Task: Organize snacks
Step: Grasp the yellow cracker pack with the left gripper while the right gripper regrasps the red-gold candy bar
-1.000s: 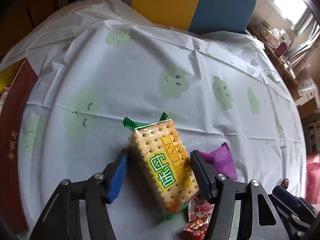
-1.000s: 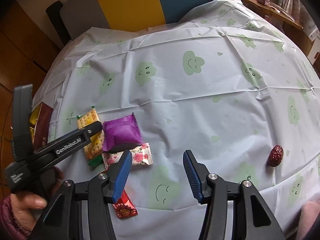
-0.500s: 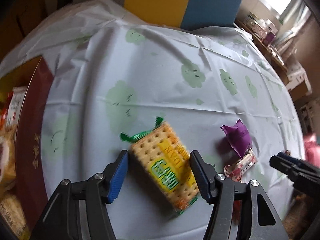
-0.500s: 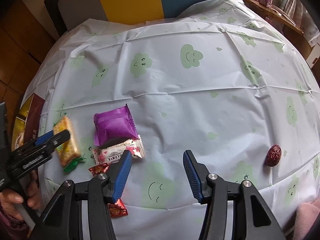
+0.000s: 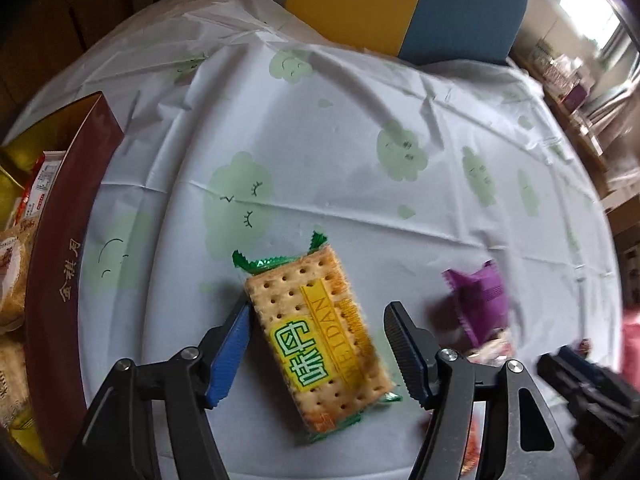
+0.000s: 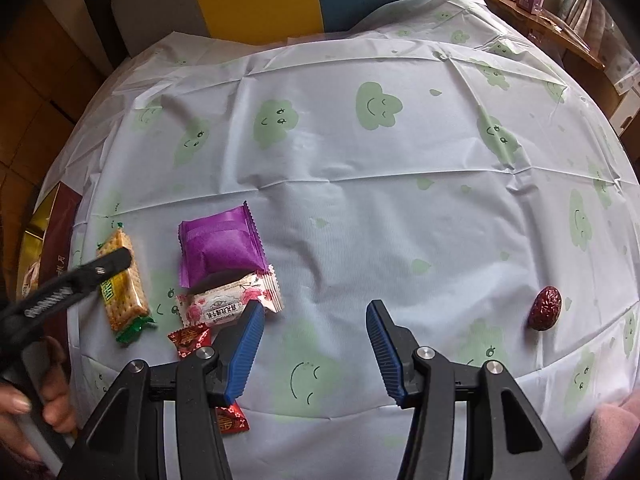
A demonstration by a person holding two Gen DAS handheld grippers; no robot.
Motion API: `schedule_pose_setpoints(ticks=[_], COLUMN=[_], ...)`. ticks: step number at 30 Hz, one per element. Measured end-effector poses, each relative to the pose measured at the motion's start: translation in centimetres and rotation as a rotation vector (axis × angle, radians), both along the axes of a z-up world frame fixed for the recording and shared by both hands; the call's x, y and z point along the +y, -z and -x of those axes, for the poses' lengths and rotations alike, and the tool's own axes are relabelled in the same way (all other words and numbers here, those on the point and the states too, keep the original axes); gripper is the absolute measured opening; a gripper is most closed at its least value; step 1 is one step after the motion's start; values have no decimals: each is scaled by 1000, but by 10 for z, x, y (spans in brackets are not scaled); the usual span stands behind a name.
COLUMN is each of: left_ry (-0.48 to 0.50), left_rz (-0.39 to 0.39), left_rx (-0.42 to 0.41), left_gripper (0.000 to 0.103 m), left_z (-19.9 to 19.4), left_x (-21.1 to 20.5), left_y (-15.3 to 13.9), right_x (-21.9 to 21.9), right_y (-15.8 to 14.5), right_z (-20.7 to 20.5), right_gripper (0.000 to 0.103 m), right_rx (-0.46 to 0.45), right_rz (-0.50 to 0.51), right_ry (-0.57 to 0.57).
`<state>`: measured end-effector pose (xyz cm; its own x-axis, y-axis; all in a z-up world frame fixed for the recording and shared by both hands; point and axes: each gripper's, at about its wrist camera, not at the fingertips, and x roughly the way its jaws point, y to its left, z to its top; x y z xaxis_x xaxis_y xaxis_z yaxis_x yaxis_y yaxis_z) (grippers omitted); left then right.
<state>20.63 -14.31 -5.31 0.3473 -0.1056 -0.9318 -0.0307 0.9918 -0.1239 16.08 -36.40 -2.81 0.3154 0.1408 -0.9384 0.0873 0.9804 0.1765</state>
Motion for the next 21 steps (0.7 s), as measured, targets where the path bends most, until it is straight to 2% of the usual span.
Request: schedule_pose_setpoints(ticks=[2,5,12,14,18,21], left_ry=[42,145,370,386,361,356], left_rz=[-46,-58,-113,-116,-93,-101], left_rx=[-50,-105,-200,-218,-220,-246], left_gripper=[59,55,53,54,55,55], left_z=[7,20,73,86,106,116], left_x=[-4,-2,20,29,40,43], left_y=[0,-1,-2,-1,6,8], right_x=[1,1,11,15,25,39], right_y=[0,-1,0,0,-2,-4], right_z=[0,0,-1,0,2,5], right_gripper=[54,54,54,54,53,47], right_rx=[0,-1,-1,1,-6,-12], right_rz=[-1,-2,3,-1,-36,-80], right_ry=[-2,-9,-58,-78,-130,-197])
